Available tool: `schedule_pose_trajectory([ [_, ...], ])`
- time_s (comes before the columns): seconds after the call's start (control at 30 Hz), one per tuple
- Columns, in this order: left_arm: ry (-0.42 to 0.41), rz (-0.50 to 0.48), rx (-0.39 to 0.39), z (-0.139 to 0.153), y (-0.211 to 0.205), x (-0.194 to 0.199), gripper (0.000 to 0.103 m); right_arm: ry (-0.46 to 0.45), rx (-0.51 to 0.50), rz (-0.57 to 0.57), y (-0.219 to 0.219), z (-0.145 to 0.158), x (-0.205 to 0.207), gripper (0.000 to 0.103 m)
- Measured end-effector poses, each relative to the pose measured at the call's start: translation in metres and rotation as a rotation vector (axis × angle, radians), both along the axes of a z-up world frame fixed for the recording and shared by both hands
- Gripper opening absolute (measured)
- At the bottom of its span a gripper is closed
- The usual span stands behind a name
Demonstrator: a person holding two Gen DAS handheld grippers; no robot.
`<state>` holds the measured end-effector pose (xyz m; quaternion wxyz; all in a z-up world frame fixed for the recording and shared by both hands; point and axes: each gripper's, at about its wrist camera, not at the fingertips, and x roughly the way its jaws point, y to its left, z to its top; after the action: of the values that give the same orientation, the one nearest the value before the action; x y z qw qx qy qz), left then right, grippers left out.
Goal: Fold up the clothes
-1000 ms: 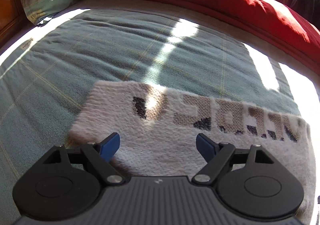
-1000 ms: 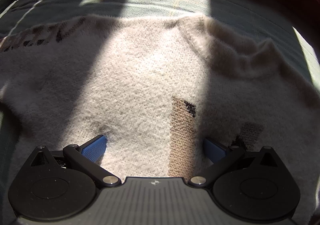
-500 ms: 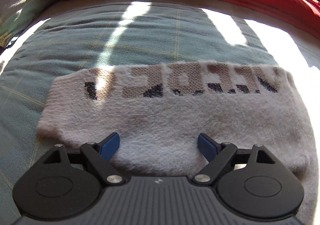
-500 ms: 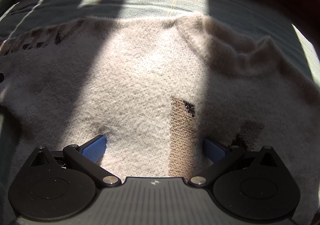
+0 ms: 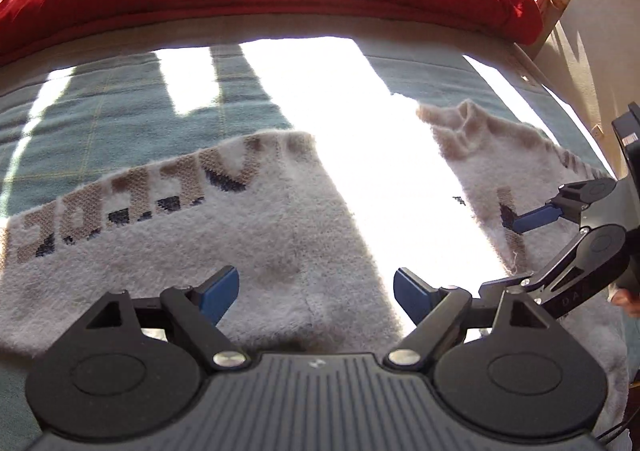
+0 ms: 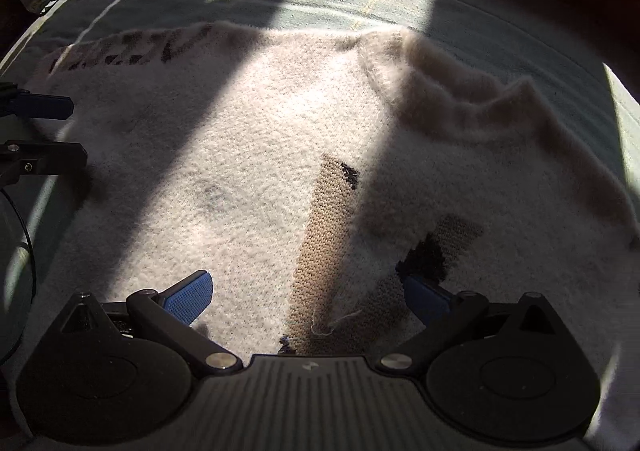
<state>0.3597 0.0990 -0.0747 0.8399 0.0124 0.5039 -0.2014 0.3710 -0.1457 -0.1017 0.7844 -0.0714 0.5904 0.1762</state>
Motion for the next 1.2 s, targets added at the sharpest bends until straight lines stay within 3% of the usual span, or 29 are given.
schedule_pose_trajectory([
  [0.17, 0.038, -0.17, 0.038, -0.023, -0.047, -0.026, 0.085, -0.041, -0.027, -0.029, -0.05, 0.0, -0.036, 0.103],
  [0.37, 0.034, -0.186, 0.147, -0.058, -0.061, -0.052, 0.087, -0.092, -0.097, 0.083, -0.059, -0.035, -0.069, 0.103],
  [0.63, 0.075, -0.129, 0.183, -0.064, -0.064, -0.047, 0.098, -0.094, -0.056, 0.065, -0.065, -0.041, -0.066, 0.103],
  [0.87, 0.067, -0.113, 0.208, -0.063, -0.068, -0.053, 0.099, -0.112, -0.05, 0.104, -0.073, -0.036, -0.083, 0.103],
  [1.2, -0.024, -0.327, 0.3, -0.053, -0.082, -0.109, 0.098, -0.143, -0.047, 0.26, -0.101, -0.028, -0.158, 0.103],
])
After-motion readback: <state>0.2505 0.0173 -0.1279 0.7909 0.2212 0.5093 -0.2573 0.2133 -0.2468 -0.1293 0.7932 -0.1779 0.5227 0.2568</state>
